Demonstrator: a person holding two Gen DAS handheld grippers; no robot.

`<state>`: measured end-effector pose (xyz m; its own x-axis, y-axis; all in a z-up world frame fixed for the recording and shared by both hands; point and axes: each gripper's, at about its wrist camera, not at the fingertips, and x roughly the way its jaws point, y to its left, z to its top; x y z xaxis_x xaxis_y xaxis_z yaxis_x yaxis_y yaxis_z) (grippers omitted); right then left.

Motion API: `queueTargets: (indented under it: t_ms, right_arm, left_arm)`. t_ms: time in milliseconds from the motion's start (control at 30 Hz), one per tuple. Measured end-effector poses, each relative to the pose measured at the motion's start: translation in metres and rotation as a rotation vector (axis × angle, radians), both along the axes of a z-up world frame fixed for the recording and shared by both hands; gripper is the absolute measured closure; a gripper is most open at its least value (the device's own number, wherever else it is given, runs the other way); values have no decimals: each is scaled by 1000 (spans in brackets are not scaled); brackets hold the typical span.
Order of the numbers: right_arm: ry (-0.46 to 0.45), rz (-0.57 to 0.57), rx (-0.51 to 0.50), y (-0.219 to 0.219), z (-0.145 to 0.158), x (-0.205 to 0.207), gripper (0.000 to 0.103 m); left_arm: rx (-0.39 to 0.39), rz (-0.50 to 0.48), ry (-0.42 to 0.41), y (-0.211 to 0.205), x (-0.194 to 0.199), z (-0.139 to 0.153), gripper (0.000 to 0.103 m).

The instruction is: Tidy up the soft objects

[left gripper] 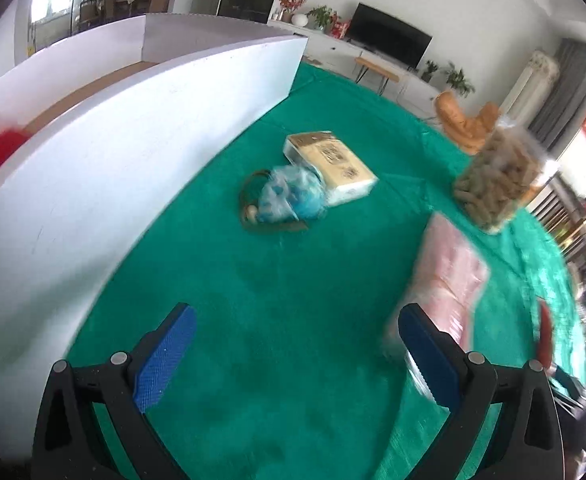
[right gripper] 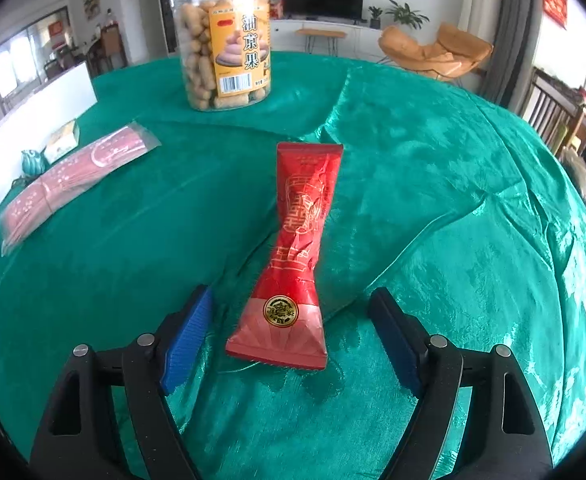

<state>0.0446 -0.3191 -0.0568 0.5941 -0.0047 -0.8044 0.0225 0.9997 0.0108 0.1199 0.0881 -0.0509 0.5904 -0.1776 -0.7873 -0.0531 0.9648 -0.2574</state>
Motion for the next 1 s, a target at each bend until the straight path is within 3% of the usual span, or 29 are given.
queueTargets:
  t_ms: [133,267,333,367,433,567,633,733,800,867,933,1000]
  right_arm:
    - [0,1,-3,0,-1,0,20]
    - [0,0,-2,0,-1,0,20]
    - [0,0,-2,0,-1,0,20]
    - [0,1,-2,0,-1,0,20]
    - [0,1,-2,0,-1,0,20]
    - [0,1,-2,0,-1,0,20]
    - [-1,0,-1,0,-1,0,20]
    - [-1,-1,-2,0,-1,-1,20]
    - [-1,-1,-1,0,-1,-1,20]
    - [-1,-1,-1,0,-1,0,20]
    - [-1,-1,-1,0,-1,0,20]
    - [-1,-1,-2,0,-1,0,20]
  left_arm:
    - [40,-8,71,-3,50,-14,4]
    - [79,-6,57,-13,89,-15,4]
    - [136,-26,48,-19,95,-15,20]
    - [203,-38,21,-23,93,-14,54]
    - [209,-75,2,-21,88,-14,59]
    - [94,-182,21,-5,54,-7,59]
    - [77,-272,53,-8,38,-6,59]
    - [175,-347,51,-22,13,-11,50]
    - [279,-331,56,-34,14,-13,17]
    - [307,-286,59,-36,14,-18,8]
    - [253,-242,67,-30,18,-21,6]
    - [262,-212,64,-28,18,-22,0]
